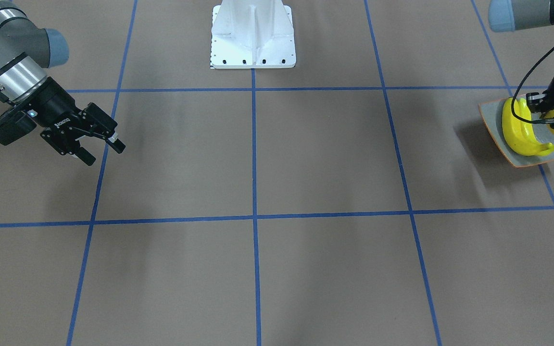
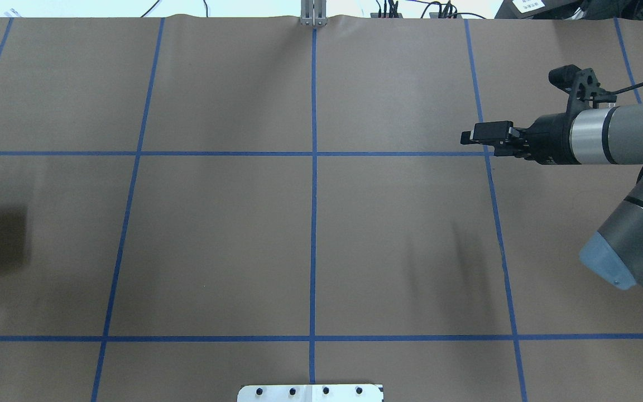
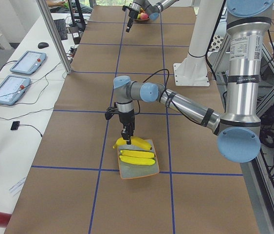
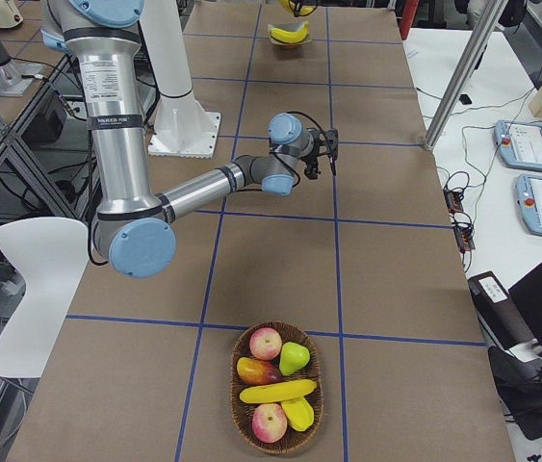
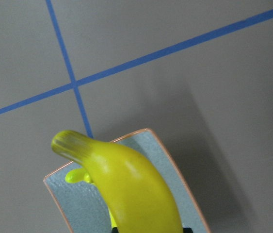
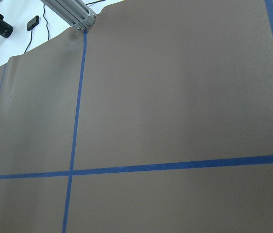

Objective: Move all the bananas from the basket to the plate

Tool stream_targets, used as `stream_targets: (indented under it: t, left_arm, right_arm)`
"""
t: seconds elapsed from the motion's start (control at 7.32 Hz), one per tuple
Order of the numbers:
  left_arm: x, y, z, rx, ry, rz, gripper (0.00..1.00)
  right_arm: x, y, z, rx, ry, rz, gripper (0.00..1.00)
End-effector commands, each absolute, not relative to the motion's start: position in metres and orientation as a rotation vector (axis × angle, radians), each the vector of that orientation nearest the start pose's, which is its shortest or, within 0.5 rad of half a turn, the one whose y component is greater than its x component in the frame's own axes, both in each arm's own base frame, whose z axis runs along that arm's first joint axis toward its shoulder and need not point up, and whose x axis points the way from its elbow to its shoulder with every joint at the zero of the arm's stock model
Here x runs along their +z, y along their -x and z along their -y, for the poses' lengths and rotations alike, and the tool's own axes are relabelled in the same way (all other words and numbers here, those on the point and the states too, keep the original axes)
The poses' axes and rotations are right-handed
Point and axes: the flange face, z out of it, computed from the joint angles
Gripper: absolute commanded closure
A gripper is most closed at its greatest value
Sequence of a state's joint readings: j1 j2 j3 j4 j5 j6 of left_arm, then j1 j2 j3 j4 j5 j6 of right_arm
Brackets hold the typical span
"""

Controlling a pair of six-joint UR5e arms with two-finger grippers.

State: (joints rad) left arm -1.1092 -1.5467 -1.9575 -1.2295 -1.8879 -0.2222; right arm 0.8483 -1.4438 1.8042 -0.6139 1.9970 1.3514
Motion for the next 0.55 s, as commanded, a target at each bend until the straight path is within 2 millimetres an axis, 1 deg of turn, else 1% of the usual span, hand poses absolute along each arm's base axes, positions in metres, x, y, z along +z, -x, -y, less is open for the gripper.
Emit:
stream_targets:
  t: [0.0,0.27,0.41]
  left_arm:
    - [0.581,-0.109,0.459,0.223,0.153,-0.259,1.0]
    - [0.609,-0.112,0.464,0.215,0.202,-0.241,1.0]
    - [0.626,-0.111,0.463,0.217,0.202,-0.237,1.0]
  right_arm:
    - [0.371,0.283,0.461,0.252,-0.351,1.3,0.0]
    - [0.371,0.284,0.461,0.253,-0.35,1.299,0.0]
    - [0.371,0.285,0.462,0.254,-0.35,1.297,0.0]
